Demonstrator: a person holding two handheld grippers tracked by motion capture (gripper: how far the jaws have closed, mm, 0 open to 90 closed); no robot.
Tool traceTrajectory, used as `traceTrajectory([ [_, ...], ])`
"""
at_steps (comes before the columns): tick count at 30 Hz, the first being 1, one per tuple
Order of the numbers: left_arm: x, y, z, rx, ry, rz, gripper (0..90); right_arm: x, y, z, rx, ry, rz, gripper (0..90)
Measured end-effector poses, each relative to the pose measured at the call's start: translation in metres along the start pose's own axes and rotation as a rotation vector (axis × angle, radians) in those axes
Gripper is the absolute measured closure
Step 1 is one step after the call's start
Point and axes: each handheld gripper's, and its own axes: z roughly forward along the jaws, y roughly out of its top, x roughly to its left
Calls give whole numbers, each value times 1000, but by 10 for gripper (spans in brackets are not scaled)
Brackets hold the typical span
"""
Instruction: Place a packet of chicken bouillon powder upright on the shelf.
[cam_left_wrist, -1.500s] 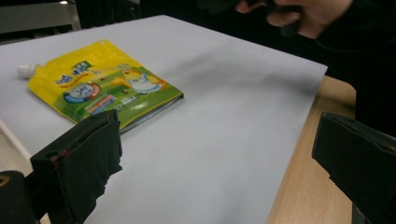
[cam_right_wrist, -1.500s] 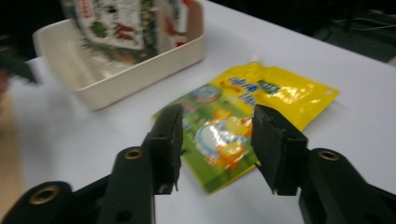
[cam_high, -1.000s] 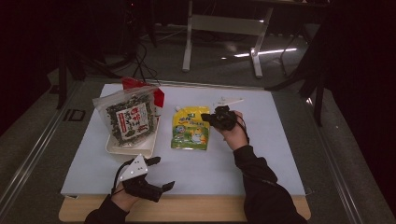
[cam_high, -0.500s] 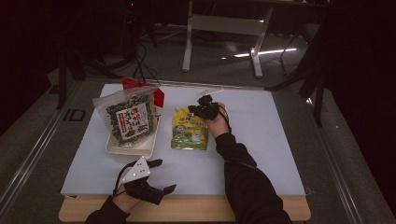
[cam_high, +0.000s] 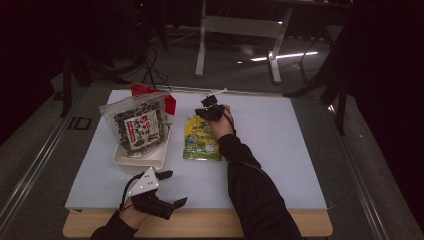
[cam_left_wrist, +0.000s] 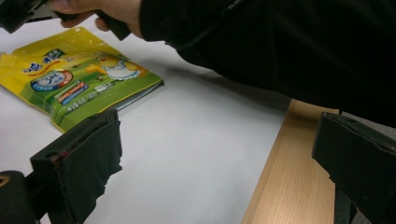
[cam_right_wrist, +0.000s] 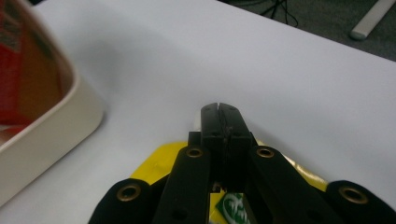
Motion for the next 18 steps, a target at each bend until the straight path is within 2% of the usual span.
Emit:
traceTrajectory([
  [3,-1,-1,-1,2,-2,-8,27,-2,5,15,25,-16,25,897],
  [8,-2,-3,-2,10,-5,-8,27,-3,9,30,64,-59,35,892],
  [15,-2,-4,-2,11,-1,-10,27,-9,8,42,114,-69,69,873],
  [18,-2,-4,-1,13,-2,-9,27,-8,7,45,132,-79,57,898],
])
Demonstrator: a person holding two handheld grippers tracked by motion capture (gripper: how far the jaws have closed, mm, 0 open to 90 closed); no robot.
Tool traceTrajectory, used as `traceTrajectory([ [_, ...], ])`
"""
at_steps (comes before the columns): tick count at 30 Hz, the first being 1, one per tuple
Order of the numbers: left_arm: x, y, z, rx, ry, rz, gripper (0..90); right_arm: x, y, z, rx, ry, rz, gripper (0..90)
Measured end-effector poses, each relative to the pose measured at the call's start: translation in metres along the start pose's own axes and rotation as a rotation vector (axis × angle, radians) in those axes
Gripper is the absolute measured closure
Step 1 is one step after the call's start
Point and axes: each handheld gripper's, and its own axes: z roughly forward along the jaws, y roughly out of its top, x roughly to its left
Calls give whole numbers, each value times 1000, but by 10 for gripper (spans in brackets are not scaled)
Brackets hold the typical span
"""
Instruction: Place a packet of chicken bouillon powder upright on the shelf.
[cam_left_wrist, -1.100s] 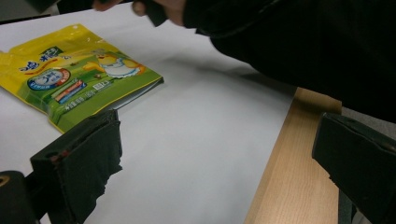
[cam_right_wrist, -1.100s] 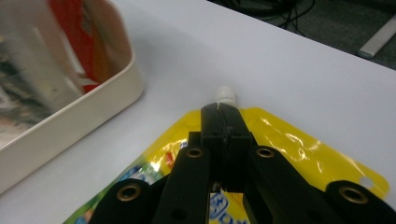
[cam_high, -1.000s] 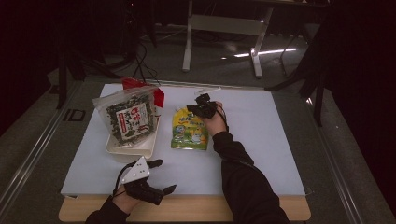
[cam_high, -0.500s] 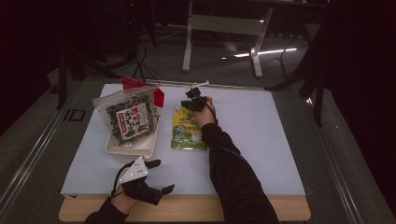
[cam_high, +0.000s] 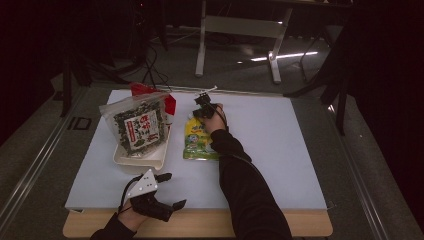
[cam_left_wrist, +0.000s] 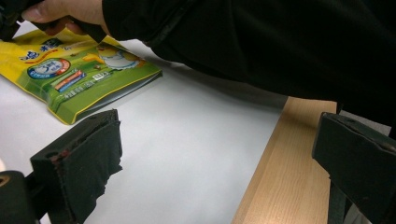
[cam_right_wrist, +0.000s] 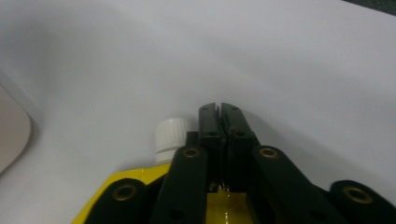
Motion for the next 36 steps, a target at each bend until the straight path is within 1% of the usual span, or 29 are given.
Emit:
traceTrajectory([
  [1,0,0,0,2,0,-1,27,1,0,0,2,11,3,899],
  [2,0,0,1,2,0,0,27,2,-1,-1,6,15,-4,899],
  [3,0,0,1,2,2,2,27,3,-2,-1,10,6,-14,900],
  [5,0,0,1,3,5,8,27,5,-4,-3,18,14,-24,900],
  [7,0,0,1,2,5,8,27,7,-8,-6,15,12,-16,900],
  [10,0,0,1,5,10,15,27,9,-16,-11,10,30,-33,900],
  [12,0,1,2,6,10,13,27,11,-21,-15,4,55,-27,900],
  [18,1,1,4,15,11,18,27,16,-35,-25,-3,81,-36,900],
  [22,1,0,5,18,10,16,27,22,-43,-30,-1,94,-70,900],
  [26,1,0,5,20,9,18,27,27,-49,-35,0,99,-79,900],
  [29,1,1,5,19,11,17,27,36,-58,-42,0,109,-99,900],
  [30,1,1,5,19,11,17,27,36,-58,-42,0,109,-99,900],
  [31,1,1,5,19,12,15,27,40,-63,-46,5,116,-109,900],
  [36,1,1,6,20,13,19,27,47,-75,-55,3,120,-128,900],
])
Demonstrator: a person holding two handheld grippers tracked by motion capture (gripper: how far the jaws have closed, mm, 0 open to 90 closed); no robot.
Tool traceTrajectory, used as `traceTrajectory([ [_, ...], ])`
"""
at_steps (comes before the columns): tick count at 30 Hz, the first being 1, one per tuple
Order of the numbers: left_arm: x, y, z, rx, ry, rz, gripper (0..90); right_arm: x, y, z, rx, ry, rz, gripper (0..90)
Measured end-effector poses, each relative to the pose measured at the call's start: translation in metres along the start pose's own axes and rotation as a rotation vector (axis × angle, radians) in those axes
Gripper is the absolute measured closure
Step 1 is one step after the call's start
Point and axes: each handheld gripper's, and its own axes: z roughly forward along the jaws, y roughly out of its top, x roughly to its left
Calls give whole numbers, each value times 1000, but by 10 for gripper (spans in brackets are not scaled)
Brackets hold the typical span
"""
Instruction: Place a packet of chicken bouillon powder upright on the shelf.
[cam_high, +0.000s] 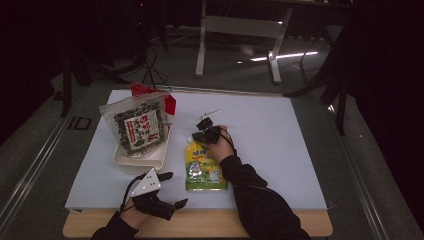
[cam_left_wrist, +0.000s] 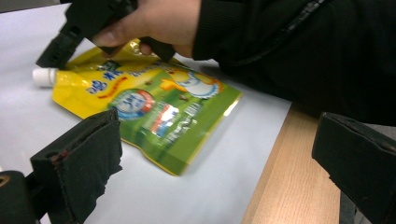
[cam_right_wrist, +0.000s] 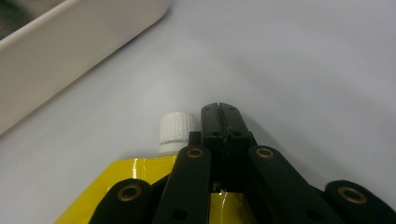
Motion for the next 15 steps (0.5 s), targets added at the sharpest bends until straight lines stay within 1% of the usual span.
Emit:
traceTrajectory([
  [4,0,0,1,1,-1,-1,27,6,-6,-5,8,12,-16,900],
  [6,-1,1,2,3,-5,3,27,12,-10,-9,16,18,-19,900],
  [8,-1,1,2,2,-7,3,27,14,-11,-10,18,22,-14,900],
  [9,-1,1,3,4,-9,4,27,17,-11,-12,20,13,-29,899],
  [10,-1,1,3,3,-10,4,27,17,-10,-13,17,11,-30,898],
  [11,-1,1,4,2,-11,4,27,17,-9,-16,9,13,-21,893],
  [14,-1,1,4,4,-13,6,27,16,-7,-28,-20,-3,-29,846],
  [15,0,0,5,4,-15,6,27,16,-7,-28,-20,-3,-29,846],
])
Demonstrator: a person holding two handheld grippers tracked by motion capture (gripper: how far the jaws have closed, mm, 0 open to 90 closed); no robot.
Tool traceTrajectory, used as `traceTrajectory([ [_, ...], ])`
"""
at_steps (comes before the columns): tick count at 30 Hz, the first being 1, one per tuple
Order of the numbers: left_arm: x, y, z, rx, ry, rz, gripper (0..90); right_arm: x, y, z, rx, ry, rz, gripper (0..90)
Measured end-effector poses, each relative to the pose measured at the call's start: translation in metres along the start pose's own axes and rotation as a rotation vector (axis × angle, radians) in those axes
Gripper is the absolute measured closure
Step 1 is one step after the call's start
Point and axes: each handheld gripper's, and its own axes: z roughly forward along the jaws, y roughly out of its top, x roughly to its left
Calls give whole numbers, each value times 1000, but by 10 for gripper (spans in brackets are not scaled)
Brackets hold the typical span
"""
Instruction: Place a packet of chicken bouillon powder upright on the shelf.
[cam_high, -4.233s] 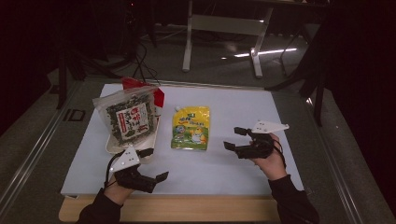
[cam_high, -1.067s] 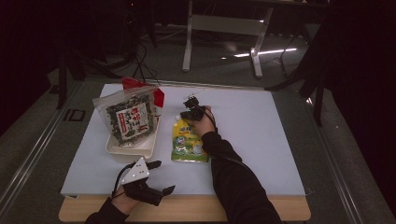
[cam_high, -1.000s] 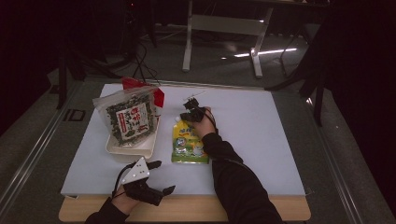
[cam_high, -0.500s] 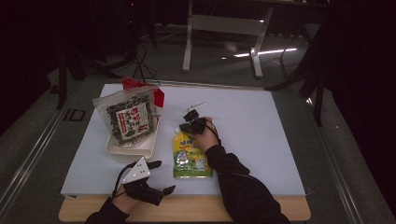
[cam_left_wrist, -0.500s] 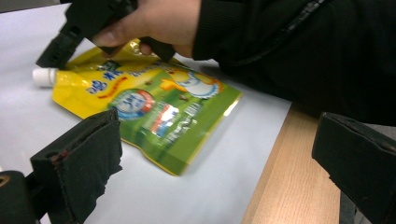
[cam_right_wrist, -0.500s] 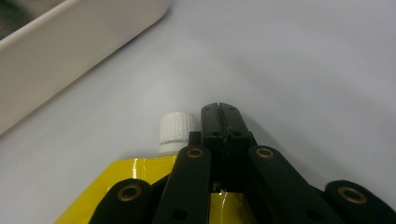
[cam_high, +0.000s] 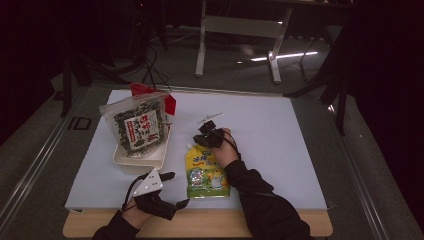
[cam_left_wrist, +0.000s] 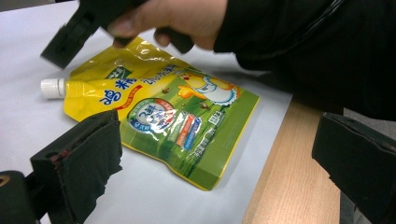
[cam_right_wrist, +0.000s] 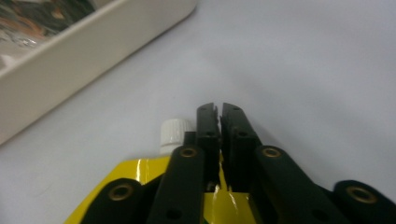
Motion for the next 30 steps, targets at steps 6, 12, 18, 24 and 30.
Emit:
traceTrajectory([
  [6,1,0,2,4,0,6,28,-15,-7,-40,2,-33,-24,747],
  [12,1,0,3,6,-1,8,28,-37,-20,-65,13,-66,-16,678],
  [18,2,0,4,5,1,0,28,-52,-28,-72,10,-57,32,607],
  [24,3,-1,4,9,1,1,28,-59,-31,-64,55,-40,66,539],
  [30,3,-1,4,9,-1,3,28,-64,-34,-56,91,-31,110,521],
])
